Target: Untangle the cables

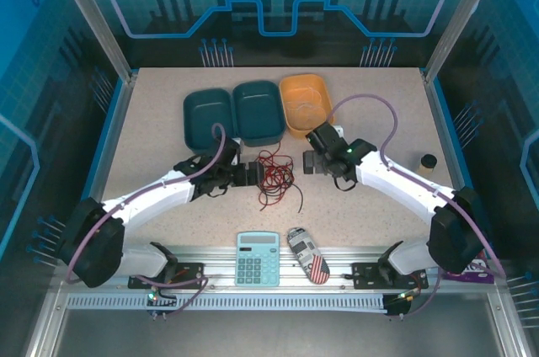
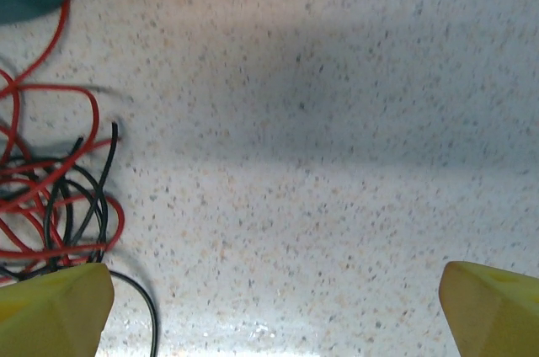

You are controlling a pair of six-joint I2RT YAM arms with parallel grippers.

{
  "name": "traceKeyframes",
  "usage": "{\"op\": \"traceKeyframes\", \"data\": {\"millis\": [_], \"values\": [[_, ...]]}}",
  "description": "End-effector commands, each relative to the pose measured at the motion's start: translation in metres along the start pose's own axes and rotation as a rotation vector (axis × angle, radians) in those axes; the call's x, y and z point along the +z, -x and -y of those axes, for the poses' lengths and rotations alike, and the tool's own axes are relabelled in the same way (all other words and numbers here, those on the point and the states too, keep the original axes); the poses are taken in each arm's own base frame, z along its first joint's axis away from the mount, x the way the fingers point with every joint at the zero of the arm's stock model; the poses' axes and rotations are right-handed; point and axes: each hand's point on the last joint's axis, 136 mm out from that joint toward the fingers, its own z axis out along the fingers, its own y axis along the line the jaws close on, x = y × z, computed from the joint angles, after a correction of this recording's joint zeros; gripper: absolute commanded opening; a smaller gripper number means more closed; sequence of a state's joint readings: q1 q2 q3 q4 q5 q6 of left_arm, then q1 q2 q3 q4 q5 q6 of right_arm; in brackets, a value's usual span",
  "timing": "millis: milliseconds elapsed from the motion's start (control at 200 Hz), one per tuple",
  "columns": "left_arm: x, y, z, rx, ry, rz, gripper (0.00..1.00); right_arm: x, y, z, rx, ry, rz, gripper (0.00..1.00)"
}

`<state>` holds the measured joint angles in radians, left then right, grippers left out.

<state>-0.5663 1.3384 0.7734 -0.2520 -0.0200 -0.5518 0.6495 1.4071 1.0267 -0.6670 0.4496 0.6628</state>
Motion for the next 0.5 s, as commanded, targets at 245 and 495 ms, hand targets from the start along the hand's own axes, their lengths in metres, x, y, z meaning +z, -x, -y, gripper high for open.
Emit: {"op": "traceKeyframes", "data": {"millis": [245,495], "values": [[0.01,0.014,-0.002,-0.013,0.053,0.002,0.76,0.004,-0.008,-0.016,0.054,0.008,0.012,1.0],[0.014,0.014,-0.002,-0.013,0.047,0.004,0.66,0.011,-0.006,-0.032,0.03,0.013,0.004,1.0]]}}
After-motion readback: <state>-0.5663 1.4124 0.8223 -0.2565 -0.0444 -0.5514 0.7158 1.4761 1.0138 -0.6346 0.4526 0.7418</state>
